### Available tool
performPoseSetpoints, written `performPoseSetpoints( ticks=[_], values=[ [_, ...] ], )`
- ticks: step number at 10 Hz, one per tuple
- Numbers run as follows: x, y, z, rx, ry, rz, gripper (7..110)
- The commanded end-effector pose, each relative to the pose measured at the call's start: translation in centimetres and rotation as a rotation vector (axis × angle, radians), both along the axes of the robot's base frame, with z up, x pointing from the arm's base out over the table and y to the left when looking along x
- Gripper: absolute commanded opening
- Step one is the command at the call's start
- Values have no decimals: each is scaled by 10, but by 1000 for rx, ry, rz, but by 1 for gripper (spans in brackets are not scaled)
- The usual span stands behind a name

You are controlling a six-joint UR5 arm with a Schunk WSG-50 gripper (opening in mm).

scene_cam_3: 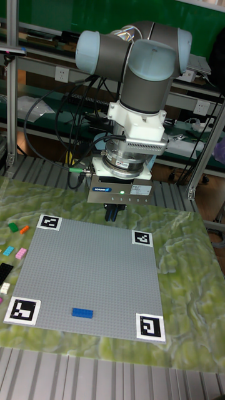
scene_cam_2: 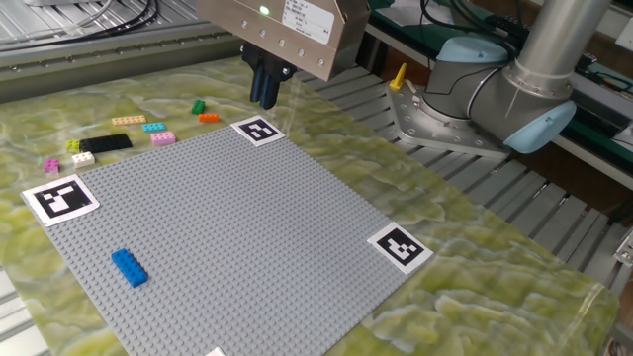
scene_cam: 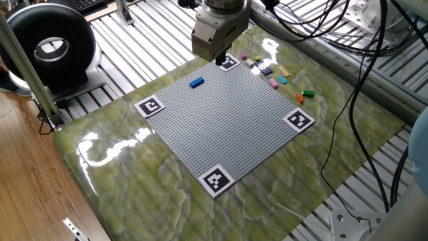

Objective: Stack small Lego blocks one on top of the other

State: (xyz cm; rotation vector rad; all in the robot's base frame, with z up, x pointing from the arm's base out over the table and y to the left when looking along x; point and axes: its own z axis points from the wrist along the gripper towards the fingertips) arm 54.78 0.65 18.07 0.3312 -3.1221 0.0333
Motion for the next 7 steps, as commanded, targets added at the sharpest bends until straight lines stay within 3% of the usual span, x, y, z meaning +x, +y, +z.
performPoseSetpoints(
  ticks=[1, 7],
  values=[
    [1, 1, 1, 7, -4, -6, 7],
    [2, 1, 0, 7, -7, -3, 7]
  ],
)
